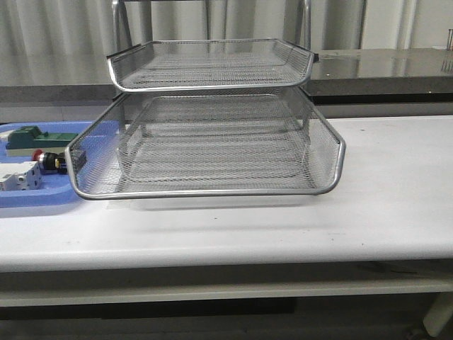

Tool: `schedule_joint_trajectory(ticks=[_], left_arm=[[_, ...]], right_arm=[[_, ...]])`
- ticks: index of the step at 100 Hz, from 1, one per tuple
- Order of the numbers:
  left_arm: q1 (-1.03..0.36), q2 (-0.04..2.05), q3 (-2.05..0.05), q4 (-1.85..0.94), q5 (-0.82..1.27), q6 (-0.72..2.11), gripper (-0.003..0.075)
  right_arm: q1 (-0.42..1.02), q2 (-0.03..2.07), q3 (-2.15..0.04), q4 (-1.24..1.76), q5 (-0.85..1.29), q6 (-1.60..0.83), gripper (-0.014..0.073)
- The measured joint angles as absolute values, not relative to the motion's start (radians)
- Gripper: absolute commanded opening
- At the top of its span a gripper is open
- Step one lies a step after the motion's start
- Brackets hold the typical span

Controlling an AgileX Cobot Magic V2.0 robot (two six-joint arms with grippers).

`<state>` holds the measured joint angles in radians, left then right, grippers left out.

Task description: Place button on rack with both arms

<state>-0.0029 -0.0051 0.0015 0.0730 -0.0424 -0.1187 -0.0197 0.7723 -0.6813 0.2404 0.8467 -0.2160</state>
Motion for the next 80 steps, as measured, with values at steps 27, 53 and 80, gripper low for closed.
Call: schedule_joint_trajectory(ticks=[27,53,80], left_arm=[[-0.003,-0.005,0.002,0.073,-0.042,-0.119,0.0004],[-0.003,-0.005,0.002,0.073,-0.042,-0.119,0.0004],[-0.003,-0.005,0.002,0.073,-0.042,-0.119,0.0004]], right_arm=[[0.071,0.772,-0.731,0.134,0.847,-0.164,0.0508],[0.137,0.746,-0.733,-0.035,0.849,-0.054,0.0508],[0.147,0.617,-0.733,-0.108,0.85,-0.029,0.0508]])
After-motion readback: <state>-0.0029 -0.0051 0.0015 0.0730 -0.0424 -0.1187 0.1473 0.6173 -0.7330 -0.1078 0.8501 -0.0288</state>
